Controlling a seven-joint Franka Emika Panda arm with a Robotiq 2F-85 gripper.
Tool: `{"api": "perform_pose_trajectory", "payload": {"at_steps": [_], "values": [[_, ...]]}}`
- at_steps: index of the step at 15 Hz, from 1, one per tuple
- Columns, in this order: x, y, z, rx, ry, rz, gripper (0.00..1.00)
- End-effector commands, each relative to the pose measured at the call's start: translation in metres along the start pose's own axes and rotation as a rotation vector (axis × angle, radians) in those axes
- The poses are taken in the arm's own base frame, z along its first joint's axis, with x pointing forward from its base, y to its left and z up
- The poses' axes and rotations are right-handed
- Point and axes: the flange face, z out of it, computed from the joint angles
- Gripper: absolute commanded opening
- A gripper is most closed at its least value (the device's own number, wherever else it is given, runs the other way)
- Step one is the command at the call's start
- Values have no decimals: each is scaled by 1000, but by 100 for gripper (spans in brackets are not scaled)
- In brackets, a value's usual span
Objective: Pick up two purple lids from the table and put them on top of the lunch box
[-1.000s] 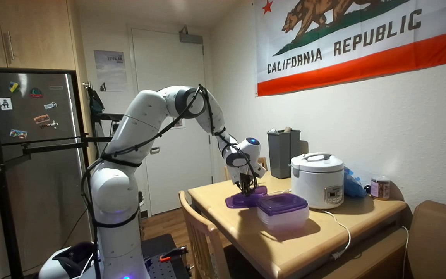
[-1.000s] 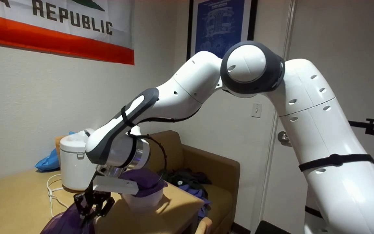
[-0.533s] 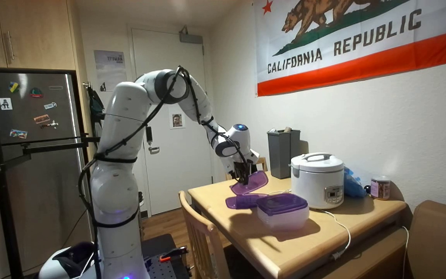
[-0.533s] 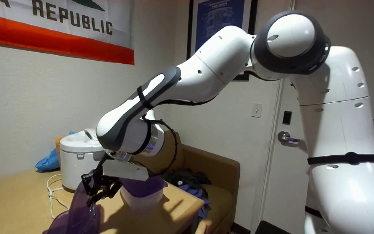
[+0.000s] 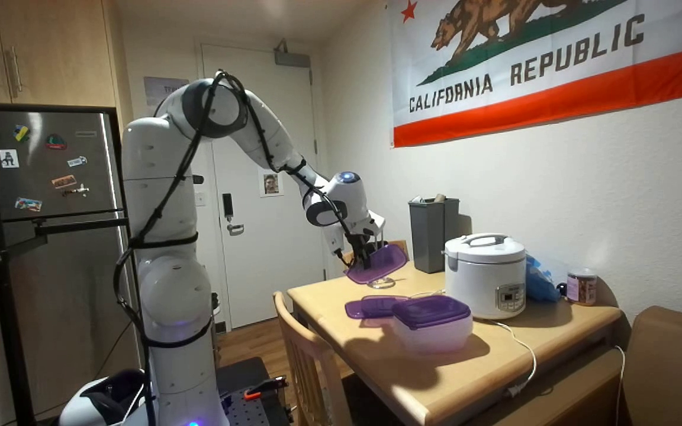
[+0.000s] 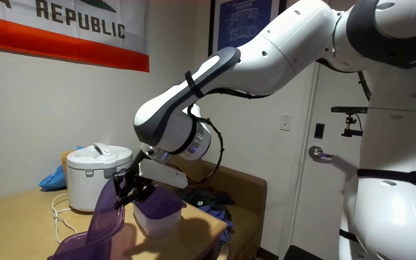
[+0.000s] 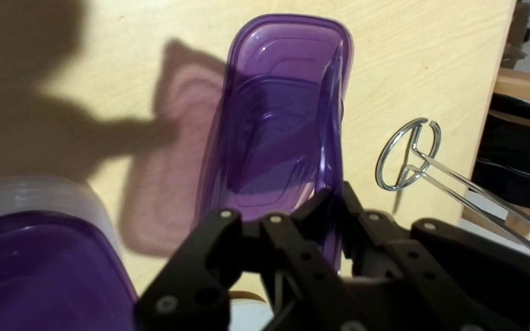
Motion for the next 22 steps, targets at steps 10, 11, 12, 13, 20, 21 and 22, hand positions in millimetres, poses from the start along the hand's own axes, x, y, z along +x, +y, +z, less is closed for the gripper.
{"api": "perform_pose_trajectory", "payload": {"at_steps": [10,11,12,13,20,21,22], "values": [[7,114,-45,250,161,123,6],[7,119,-44,259,160,119,6],[7,121,-42,261,157,119,6],[6,122,-42,262,155,119,6],[7,134,-22,222,31,35,2],[7,141,-19,211,-5,11,2],[8,153,-18,199,-36,-7,2]]}}
